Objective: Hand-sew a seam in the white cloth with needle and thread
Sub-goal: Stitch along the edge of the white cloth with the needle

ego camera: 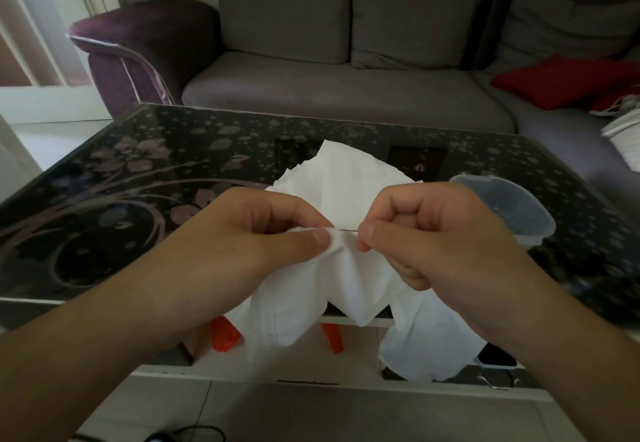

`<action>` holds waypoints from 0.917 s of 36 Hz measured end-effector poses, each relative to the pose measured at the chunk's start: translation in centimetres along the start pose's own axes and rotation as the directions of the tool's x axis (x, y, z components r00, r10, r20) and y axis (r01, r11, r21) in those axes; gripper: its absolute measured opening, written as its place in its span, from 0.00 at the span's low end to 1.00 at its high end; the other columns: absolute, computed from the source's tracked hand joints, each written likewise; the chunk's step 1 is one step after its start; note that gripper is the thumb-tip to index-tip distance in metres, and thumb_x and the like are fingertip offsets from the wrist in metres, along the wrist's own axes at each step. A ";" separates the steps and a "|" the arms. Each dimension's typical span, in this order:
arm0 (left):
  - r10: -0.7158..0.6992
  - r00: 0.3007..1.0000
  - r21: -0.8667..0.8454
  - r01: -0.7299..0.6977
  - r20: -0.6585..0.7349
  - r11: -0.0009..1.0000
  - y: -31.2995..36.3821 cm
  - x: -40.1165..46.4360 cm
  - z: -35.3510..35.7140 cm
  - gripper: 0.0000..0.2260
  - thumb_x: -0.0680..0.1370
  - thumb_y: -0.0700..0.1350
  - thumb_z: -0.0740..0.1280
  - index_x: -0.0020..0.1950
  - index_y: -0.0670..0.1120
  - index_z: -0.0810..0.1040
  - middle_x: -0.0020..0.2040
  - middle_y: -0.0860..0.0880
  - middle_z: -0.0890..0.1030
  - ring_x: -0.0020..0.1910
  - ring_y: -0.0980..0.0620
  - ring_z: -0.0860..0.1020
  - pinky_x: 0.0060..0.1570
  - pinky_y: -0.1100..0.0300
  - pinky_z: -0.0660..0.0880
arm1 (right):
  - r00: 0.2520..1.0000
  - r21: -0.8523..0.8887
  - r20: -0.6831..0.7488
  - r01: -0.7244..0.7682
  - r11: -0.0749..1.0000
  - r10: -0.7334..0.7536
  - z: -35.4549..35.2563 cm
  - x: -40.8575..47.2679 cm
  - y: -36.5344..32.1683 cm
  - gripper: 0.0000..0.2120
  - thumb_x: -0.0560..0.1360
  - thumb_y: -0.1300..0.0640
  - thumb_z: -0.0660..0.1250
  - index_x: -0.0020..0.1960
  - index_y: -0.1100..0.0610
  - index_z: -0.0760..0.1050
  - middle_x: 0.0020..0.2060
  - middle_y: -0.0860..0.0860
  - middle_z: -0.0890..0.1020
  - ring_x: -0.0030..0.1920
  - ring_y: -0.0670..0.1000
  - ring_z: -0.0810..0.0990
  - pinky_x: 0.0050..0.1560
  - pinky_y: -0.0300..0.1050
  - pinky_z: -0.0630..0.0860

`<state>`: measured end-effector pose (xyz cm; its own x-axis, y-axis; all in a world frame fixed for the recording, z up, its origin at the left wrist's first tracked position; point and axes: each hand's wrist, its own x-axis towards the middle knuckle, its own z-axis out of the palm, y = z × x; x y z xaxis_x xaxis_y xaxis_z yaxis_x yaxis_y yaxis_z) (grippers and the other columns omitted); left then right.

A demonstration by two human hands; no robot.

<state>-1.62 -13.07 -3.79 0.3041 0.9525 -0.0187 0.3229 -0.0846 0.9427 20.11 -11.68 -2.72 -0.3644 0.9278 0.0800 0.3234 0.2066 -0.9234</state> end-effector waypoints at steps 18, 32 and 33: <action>0.009 1.000 -0.021 -0.009 -0.009 1.000 0.2 0.0 0.3 0.08 0.80 0.46 0.69 0.50 0.50 0.88 0.48 0.50 0.88 0.50 0.49 0.86 0.50 0.55 0.78 | 0.999 -0.099 -0.048 0.005 0.995 -0.010 0.5 -0.1 0.2 0.11 0.77 0.58 0.72 0.36 0.56 0.80 0.21 0.50 0.70 0.23 0.44 0.65 0.27 0.30 0.64; 0.035 0.999 -0.014 -0.035 -0.028 0.999 0.0 0.2 0.3 0.07 0.79 0.47 0.70 0.48 0.53 0.88 0.48 0.50 0.88 0.50 0.50 0.86 0.51 0.54 0.79 | 0.994 -0.224 -0.107 0.001 0.975 -0.026 0.8 -0.6 -0.5 0.03 0.79 0.53 0.70 0.51 0.45 0.80 0.21 0.49 0.73 0.22 0.43 0.70 0.26 0.29 0.67; 0.035 0.999 -0.015 -0.035 -0.025 0.999 0.1 0.2 0.3 0.07 0.78 0.48 0.70 0.48 0.53 0.88 0.48 0.51 0.88 0.50 0.51 0.86 0.50 0.54 0.79 | 0.995 -0.227 -0.099 0.005 0.974 -0.028 0.8 -0.6 -0.5 0.05 0.80 0.53 0.69 0.53 0.44 0.80 0.21 0.49 0.73 0.22 0.44 0.70 0.26 0.29 0.67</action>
<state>-1.29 -12.92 -3.83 0.2927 0.9559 0.0223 0.2984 -0.1134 0.9477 19.44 -12.56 -2.57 -0.2855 0.9477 0.1428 0.5114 0.2766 -0.8136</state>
